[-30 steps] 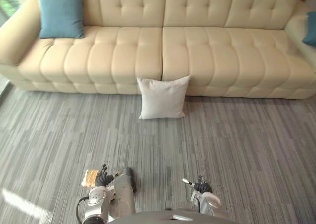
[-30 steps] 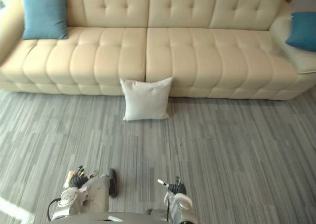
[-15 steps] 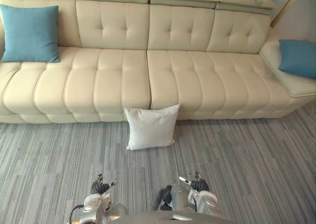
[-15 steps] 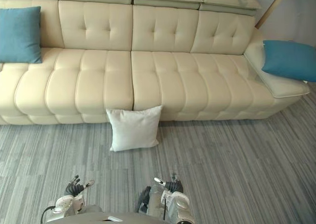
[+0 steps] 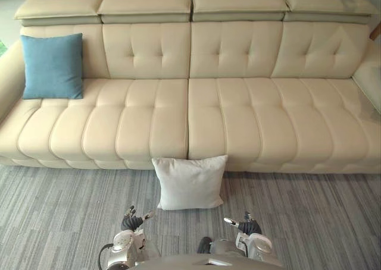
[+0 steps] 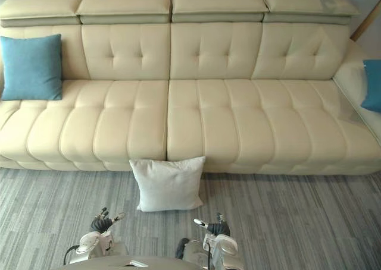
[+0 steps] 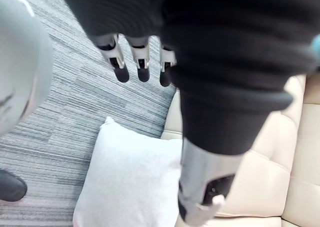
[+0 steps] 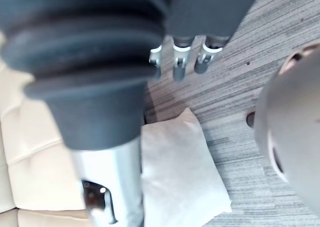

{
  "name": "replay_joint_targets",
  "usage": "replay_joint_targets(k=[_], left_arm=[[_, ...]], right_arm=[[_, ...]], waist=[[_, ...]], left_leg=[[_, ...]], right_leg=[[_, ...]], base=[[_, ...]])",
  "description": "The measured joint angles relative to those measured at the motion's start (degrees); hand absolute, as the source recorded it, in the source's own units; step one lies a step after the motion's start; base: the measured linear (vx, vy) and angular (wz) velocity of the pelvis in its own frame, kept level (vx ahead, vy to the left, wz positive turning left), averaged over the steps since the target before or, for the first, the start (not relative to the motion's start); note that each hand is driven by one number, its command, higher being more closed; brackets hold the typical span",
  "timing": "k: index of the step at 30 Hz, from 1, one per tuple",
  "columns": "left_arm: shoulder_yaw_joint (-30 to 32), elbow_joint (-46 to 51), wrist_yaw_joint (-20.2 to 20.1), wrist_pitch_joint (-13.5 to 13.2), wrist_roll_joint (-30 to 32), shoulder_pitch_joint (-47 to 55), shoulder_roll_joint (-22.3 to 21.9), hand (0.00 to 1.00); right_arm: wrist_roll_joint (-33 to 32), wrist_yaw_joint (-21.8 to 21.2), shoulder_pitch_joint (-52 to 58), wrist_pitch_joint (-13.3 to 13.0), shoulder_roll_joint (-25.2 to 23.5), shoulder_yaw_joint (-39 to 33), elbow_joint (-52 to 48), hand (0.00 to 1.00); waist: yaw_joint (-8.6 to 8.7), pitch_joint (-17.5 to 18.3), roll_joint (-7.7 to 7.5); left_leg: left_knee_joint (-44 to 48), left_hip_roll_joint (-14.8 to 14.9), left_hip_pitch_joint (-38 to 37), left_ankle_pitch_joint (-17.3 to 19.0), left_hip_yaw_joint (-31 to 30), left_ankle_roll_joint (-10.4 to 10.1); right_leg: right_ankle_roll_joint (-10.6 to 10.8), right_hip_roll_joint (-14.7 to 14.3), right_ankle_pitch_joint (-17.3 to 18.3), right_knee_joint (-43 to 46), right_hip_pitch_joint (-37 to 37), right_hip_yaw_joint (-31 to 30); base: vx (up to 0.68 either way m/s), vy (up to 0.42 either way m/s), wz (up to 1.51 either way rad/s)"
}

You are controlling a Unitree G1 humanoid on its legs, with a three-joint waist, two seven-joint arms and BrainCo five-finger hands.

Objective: Pick up cushions and gather them together orderly.

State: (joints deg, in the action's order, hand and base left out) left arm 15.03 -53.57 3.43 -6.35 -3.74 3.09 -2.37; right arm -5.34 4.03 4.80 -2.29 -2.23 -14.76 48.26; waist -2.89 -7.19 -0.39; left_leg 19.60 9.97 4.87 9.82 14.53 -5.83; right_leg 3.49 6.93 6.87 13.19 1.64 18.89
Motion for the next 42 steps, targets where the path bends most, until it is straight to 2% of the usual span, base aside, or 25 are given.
replay_joint_targets(k=[5,9,15,20,24,28,35,42], left_arm=[[0.43,-1.15,-0.04,-0.17,-0.13,0.82,0.76,0.0],[0.57,-1.68,-0.07,-0.36,-0.09,0.92,0.77,0.0],[0.44,-3.09,0.0,-0.5,-0.08,1.42,1.44,0.0],[-1.76,-2.03,0.67,-0.48,-0.58,0.13,3.02,0.0],[-3.96,2.52,2.79,-0.6,-2.24,-4.11,3.3,0.0],[-3.96,8.17,5.49,-1.71,-7.16,-8.42,5.17,0.0],[-2.57,10.45,8.97,-3.36,-13.86,-17.3,7.32,0.0],[-2.51,12.59,10.31,-4.06,-17.48,-32.8,9.47,0.0]], right_arm=[[0.07,0.01,0.11,-0.11,-1.13,0.0,0.09,0.0],[0.47,0.09,0.05,-0.27,-1.1,0.0,0.17,0.0],[1.28,0.26,-0.45,-0.27,0.64,0.54,2.59,0.0],[3.6,1.01,-1.74,-0.22,1.21,2.65,1.81,0.0],[3.59,2.87,-6.06,-0.12,3.41,4.15,-3.88,0.0],[3.41,5.64,-11.61,-0.88,6.84,5.21,-10.44,0.0],[-1.69,10.85,-23.37,-1.25,8.89,0.55,-11.42,0.0],[-4.53,13.85,-43.17,-1.29,15.26,-0.05,-10.98,0.0]], waist=[[-0.38,0.61,-0.57],[-0.27,0.85,-0.36],[-0.88,0.84,-0.59],[-1.03,-0.51,-1.32],[-1.55,-5.48,-0.81],[-1.21,-9.04,-0.78],[-0.3,-13.78,-0.29],[0.13,-19.53,0.1]], left_leg=[[-3.56,-1.54,-3.66,-0.56,2.67,0.59],[-7.15,-2.19,-4.07,-2.55,2.76,0.55],[-10.55,-3.06,-6.14,-3.6,2.41,0.56],[-8.53,-3.12,-2.37,-3.42,2.38,1.07],[4.18,-0.38,9.72,0.31,1.0,2.14],[14.76,1.02,20.86,4.35,0.09,2.91],[24.69,2.7,38.86,4.93,-1.89,3.28],[33.99,4.0,58.89,4.37,-4.74,2.87]], right_leg=[[0.85,0.01,-2.47,-4.21,-2.2,-3.13],[0.75,-0.52,-3.97,-6.18,-1.6,-4.06],[0.48,-1.16,-5.59,-8.56,-2.38,-5.65],[0.34,-0.66,-5.71,-7.24,1.52,-6.06],[0.06,-0.49,-3.99,2.66,12.2,-6.93],[0.0,1.0,0.61,15.93,24.97,-8.54],[-1.46,1.92,2.49,27.21,43.32,-9.26],[-3.78,2.84,4.4,39.0,63.46,-9.07]], base=[[0.04,0.065,-0.21],[-0.02,-0.026,-0.14],[-0.03,-0.02,-0.13],[-0.06,0.007,-0.03],[-0.16,0.04,-0.06],[-0.21,0.05,-0.07],[-0.14,-0.04,0.02],[-0.07,-0.075,0.06]])
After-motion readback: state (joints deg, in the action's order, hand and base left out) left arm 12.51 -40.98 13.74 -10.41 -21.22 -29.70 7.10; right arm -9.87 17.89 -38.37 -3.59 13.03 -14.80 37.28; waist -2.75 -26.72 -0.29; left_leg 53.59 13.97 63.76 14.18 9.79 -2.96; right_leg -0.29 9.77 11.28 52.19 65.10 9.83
